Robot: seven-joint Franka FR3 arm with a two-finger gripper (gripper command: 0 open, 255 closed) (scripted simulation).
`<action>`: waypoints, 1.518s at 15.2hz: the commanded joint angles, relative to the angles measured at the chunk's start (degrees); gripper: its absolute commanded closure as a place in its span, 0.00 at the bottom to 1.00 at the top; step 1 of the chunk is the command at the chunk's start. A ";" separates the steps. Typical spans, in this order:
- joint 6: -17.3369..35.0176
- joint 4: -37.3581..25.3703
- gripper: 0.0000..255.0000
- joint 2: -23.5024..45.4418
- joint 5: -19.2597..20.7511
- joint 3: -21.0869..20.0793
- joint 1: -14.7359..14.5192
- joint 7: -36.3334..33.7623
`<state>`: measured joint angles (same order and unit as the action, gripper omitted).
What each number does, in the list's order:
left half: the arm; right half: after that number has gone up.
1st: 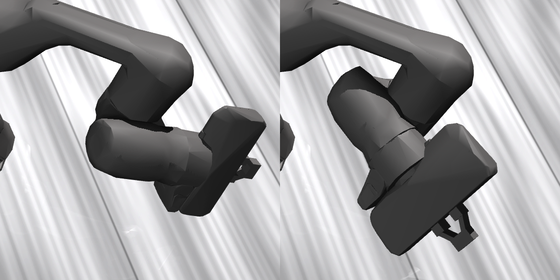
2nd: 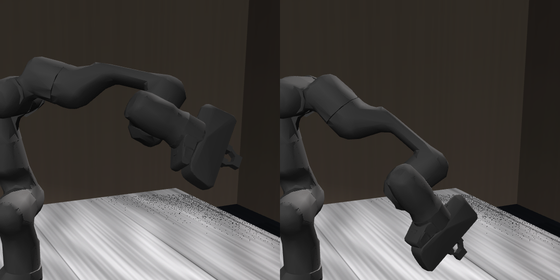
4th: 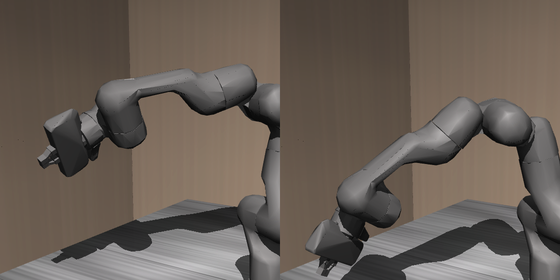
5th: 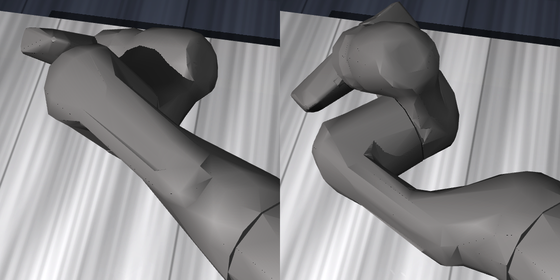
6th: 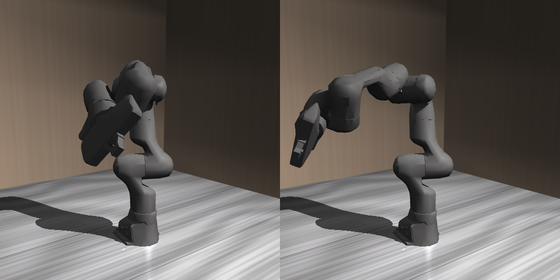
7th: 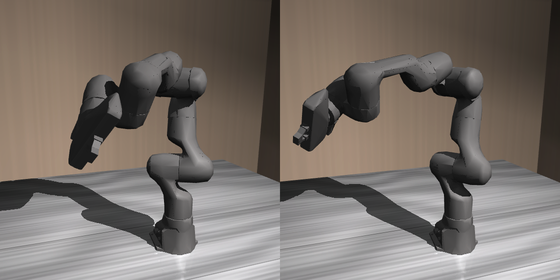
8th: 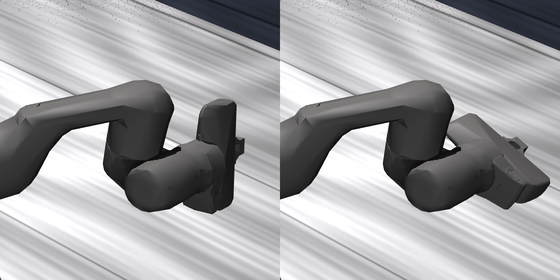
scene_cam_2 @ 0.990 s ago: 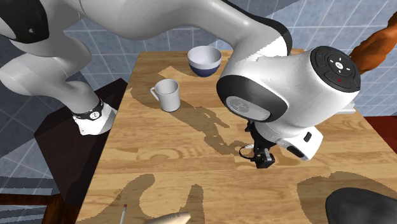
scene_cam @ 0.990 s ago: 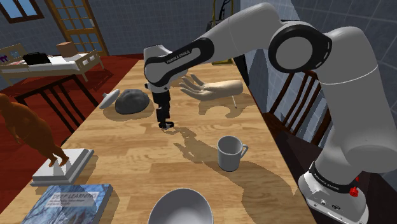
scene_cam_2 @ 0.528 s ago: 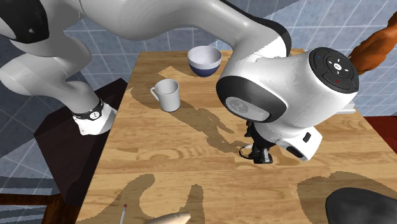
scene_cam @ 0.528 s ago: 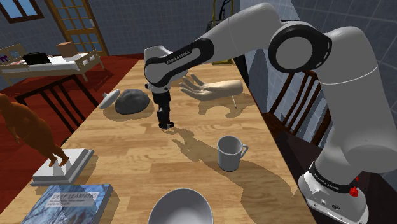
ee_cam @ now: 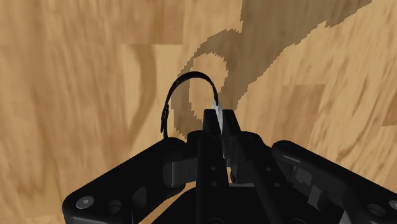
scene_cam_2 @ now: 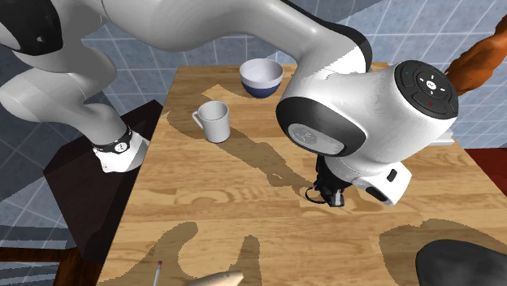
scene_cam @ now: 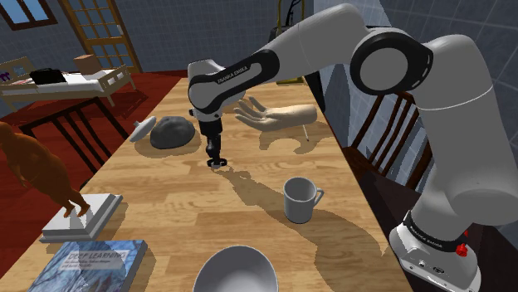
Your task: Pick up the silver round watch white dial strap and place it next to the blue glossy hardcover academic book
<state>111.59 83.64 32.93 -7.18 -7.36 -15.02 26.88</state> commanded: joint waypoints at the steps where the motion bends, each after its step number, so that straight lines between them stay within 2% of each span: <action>1: 0.00 0.00 1.00 0.00 0.00 0.00 0.00 0.00; 21: -13.42 -10.50 1.00 -3.08 0.16 -0.18 0.05 -1.94; 23: -11.91 -7.46 1.00 -4.95 0.04 -0.79 -1.40 -3.86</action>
<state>99.49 75.00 29.09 -7.06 -7.85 -15.78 23.95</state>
